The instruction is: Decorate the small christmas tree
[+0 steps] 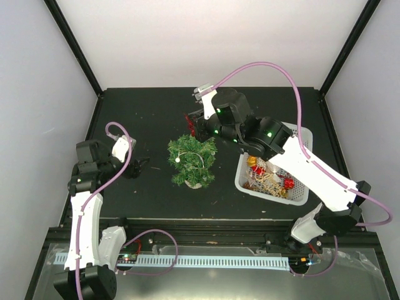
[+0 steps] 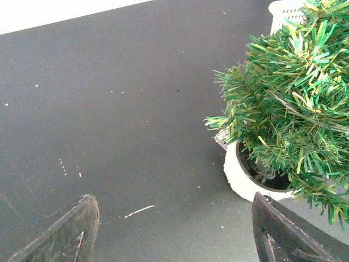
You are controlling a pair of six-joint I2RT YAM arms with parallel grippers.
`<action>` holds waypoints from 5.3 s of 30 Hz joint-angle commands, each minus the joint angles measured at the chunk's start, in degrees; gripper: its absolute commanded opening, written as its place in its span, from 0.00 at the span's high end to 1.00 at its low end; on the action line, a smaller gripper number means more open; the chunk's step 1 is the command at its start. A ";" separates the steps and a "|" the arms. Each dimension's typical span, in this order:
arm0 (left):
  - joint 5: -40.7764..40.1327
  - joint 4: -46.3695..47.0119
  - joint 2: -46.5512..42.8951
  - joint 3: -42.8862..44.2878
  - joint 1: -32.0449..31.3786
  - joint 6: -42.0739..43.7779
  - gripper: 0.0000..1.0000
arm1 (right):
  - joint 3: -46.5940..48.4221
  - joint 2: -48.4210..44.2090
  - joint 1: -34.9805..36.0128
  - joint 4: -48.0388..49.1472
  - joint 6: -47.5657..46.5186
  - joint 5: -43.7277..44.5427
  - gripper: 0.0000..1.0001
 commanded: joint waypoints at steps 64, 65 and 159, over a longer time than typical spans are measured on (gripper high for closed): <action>1.65 0.35 -1.06 0.37 0.45 1.25 0.22 | 4.37 1.67 0.85 -1.71 0.68 2.98 0.99; 1.67 0.38 -1.07 0.37 0.40 1.23 0.22 | 4.29 1.63 0.85 -1.64 0.70 2.98 0.99; 1.91 0.01 -1.42 0.37 0.47 1.63 0.22 | -4.44 0.89 0.95 -1.36 2.67 1.95 0.99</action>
